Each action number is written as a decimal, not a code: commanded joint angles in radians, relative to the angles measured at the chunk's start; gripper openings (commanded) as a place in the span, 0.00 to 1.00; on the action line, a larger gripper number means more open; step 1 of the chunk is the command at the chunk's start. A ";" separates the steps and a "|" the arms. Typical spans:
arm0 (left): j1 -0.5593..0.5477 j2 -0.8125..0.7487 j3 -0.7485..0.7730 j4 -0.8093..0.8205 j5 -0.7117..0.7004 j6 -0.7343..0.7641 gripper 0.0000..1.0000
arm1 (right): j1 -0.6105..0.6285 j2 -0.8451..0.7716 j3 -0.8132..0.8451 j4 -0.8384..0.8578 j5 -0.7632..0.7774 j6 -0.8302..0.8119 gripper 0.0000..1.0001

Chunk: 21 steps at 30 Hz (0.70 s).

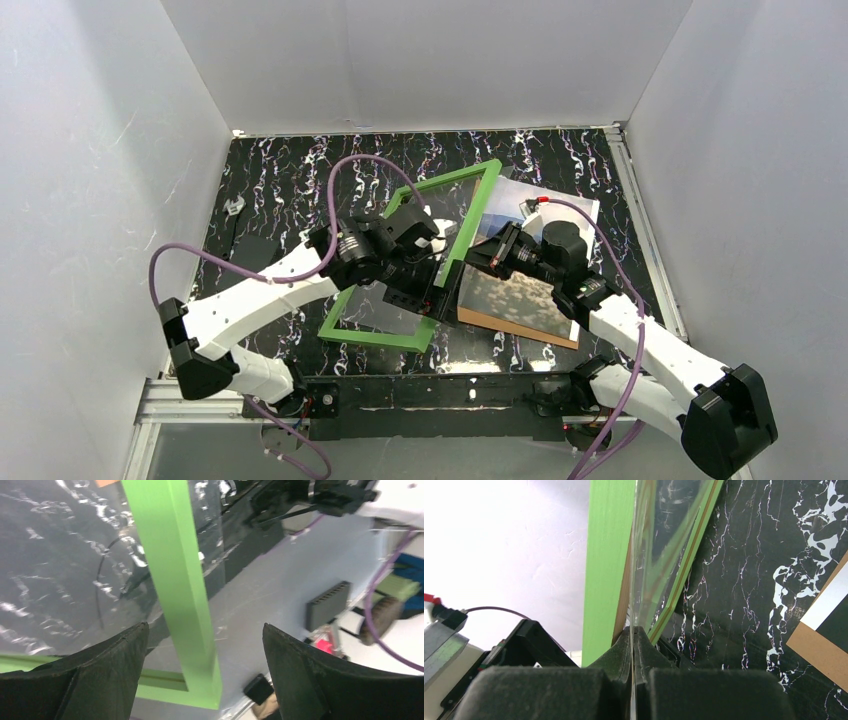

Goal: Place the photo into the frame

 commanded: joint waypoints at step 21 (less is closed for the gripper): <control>-0.219 0.233 0.275 -0.459 -0.542 0.242 0.18 | 0.013 0.005 0.045 0.076 -0.005 -0.027 0.01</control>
